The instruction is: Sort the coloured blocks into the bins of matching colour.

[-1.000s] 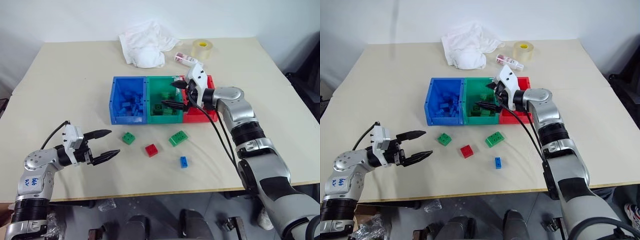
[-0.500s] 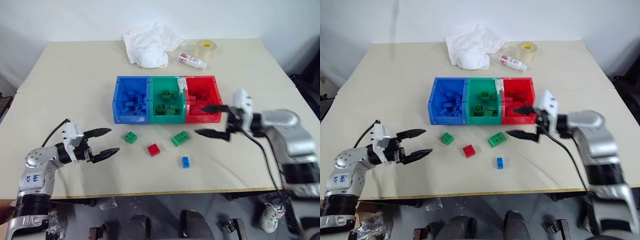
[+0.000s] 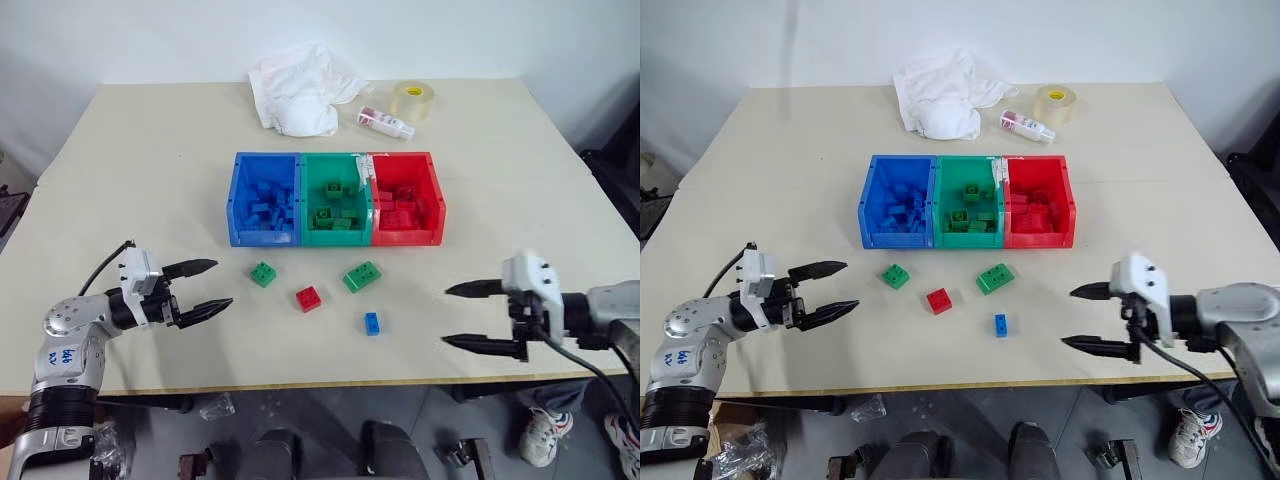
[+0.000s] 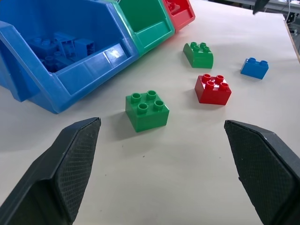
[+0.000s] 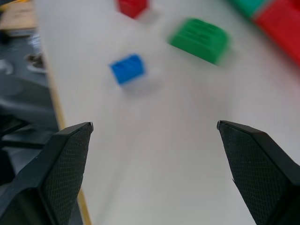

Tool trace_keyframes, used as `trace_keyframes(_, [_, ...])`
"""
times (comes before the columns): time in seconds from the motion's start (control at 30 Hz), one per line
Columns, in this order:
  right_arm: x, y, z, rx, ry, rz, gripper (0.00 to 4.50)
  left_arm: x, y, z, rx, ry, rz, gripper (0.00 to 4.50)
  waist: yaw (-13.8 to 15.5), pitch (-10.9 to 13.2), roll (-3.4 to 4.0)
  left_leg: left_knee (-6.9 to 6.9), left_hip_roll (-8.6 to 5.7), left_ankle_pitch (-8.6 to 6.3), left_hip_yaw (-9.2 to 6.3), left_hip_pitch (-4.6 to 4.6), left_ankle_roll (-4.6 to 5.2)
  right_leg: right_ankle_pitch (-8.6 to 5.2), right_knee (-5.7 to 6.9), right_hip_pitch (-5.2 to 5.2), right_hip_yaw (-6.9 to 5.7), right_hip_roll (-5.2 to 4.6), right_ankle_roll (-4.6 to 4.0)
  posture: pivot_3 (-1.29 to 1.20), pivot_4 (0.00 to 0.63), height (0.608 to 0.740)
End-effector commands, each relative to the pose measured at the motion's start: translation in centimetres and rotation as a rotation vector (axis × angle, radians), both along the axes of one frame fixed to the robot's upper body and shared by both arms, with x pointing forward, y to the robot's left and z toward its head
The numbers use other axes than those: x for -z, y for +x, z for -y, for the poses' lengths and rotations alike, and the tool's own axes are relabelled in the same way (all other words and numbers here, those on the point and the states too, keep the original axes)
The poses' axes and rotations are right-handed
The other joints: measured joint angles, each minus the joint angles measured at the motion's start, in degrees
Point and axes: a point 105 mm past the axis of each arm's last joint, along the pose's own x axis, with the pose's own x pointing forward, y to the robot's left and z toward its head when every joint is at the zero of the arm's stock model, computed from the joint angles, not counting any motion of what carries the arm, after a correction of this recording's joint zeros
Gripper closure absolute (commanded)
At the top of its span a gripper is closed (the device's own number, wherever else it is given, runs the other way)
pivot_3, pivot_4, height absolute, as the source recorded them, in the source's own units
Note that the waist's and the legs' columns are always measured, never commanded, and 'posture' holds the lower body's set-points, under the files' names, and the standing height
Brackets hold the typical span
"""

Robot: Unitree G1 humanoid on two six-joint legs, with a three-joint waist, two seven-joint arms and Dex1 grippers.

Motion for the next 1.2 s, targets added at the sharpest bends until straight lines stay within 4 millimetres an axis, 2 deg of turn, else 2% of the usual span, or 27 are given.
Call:
trace_keyframes(0.03, [0.2, 0.3, -2.7, -0.085, 0.016, 0.007, 0.06, -1.0, -0.3, 0.7, 0.03, -0.005, 0.048, 0.0, -0.02, 0.0, 0.0, 0.0, 0.0, 0.0, -0.02, 0.0, 0.0, 0.0, 0.01, 0.0, 0.0, 0.0, 0.0, 0.0, 0.15, 0.74])
trace_keyframes(0.17, [1.1, 1.4, -4.3, -0.132, 0.014, 0.009, 0.06, -0.8, -0.8, 1.4, 0.045, -0.014, 0.046, 0.0, 0.11, 0.0, 0.0, 0.0, -0.04, 0.0, -0.06, -0.02, 0.0, 0.0, -0.01, 0.0, -0.01, -0.01, 0.0, 0.0, 0.15, 0.74])
trace_keyframes(0.27, [2.5, 2.0, -5.4, -0.178, -0.002, -0.019, 0.06, -0.7, -1.3, 1.8, 0.051, -0.02, 0.044, 0.0, 0.07, 0.0, 0.0, 0.0, -0.07, 0.0, -0.16, -0.04, 0.0, 0.0, 0.0, 0.0, -0.03, -0.01, 0.0, 0.0, 0.15, 0.74])
trace_keyframes(0.33, [3.7, 2.3, -5.8, -0.2, -0.025, -0.028, 0.06, -0.6, -1.6, 1.9, 0.051, -0.022, 0.044, 0.0, -0.01, -0.01, -0.01, 0.0, -0.07, 0.0, -0.17, -0.04, 0.0, 0.0, 0.02, 0.0, -0.04, 0.0, 0.0, 0.0, 0.15, 0.74])
trace_keyframes(0.47, [4.7, 3.0, -6.5, -0.223, -0.036, -0.019, 0.06, -0.6, -1.9, 2.0, 0.041, -0.028, 0.045, 0.0, -0.12, -0.01, -0.01, 0.0, -0.07, 0.0, -0.15, -0.04, 0.0, 0.0, 0.02, -0.02, -0.03, 0.0, 0.0, 0.0, 0.15, 0.74])
trace_keyframes(0.57, [4.9, 3.4, -6.8, -0.224, -0.027, -0.012, 0.62, -0.6, -2.2, 1.9, 0.033, -0.031, 0.045, 0.0, -0.15, -0.01, -0.01, 0.01, -0.05, 0.0, -0.15, -0.04, 0.0, 0.0, 0.02, -0.01, -0.05, 0.02, 0.0, 0.0, 0.15, 0.74])
trace_keyframes(0.73, [4.4, 3.4, -7.1, -0.22, -0.014, 0.01, 2.31, -0.4, -2.5, 1.9, 0.026, -0.035, 0.042, 0.0, -0.04, -0.01, -0.01, 0.0, -0.06, 0.0, -0.17, -0.04, -0.01, 0.0, 0.03, -0.01, -0.05, 0.01, 0.0, 0.0, 0.15, 0.74])
trace_keyframes(0.8, [3.9, 3.4, -7.2, -0.219, -0.005, 0.023, 2.99, -0.4, -2.4, 2.0, 0.025, -0.037, 0.042, 0.0, -0.03, -0.01, -0.01, 0.01, -0.07, 0.0, -0.17, -0.04, -0.01, 0.0, 0.02, 0.0, -0.06, 0.01, 0.0, 0.0, 0.15, 0.74])
trace_keyframes(0.87, [3.0, 3.5, -7.5, -0.214, 0.019, 0.047, 3.02, -0.4, -2.3, 2.0, 0.025, -0.039, 0.042, 0.0, -0.08, -0.01, -0.01, 0.01, -0.06, 0.0, -0.17, -0.04, -0.01, 0.0, 0.02, 0.0, -0.05, 0.01, 0.0, 0.0, 0.15, 0.74])
trace_keyframes(1.0, [-0.4, 4.5, -9.1, -0.2, 0.116, 0.122, 3.02, -0.4, -1.9, 2.1, 0.027, -0.042, 0.044, 0.0, -0.2, 0.0, 0.0, 0.01, -0.06, 0.0, -0.16, -0.04, -0.01, 0.0, 0.02, -0.02, -0.05, 0.01, 0.0, 0.0, 0.15, 0.74])
trace_keyframes(1.1, [-3.9, 6.6, -11.4, -0.174, 0.208, 0.226, 3.02, -0.4, -1.6, 2.2, 0.029, -0.045, 0.047, 0.0, -0.43, 0.0, 0.0, 0.0, -0.01, 0.0, -0.13, -0.03, -0.05, 0.0, 0.04, -0.06, -0.04, 0.05, -0.01, 0.0, 0.15, 0.74])
trace_keyframes(1.2, [-6.3, 9.0, -14.0, -0.133, 0.25, 0.32, 3.02, -0.5, -1.3, 2.3, 0.031, -0.047, 0.051, 0.0, -0.89, -0.01, 0.0, -0.02, -0.03, 0.0, -0.15, -0.03, -0.06, 0.0, 0.11, -0.1, -0.05, 0.04, -0.01, 0.0, 0.15, 0.74])
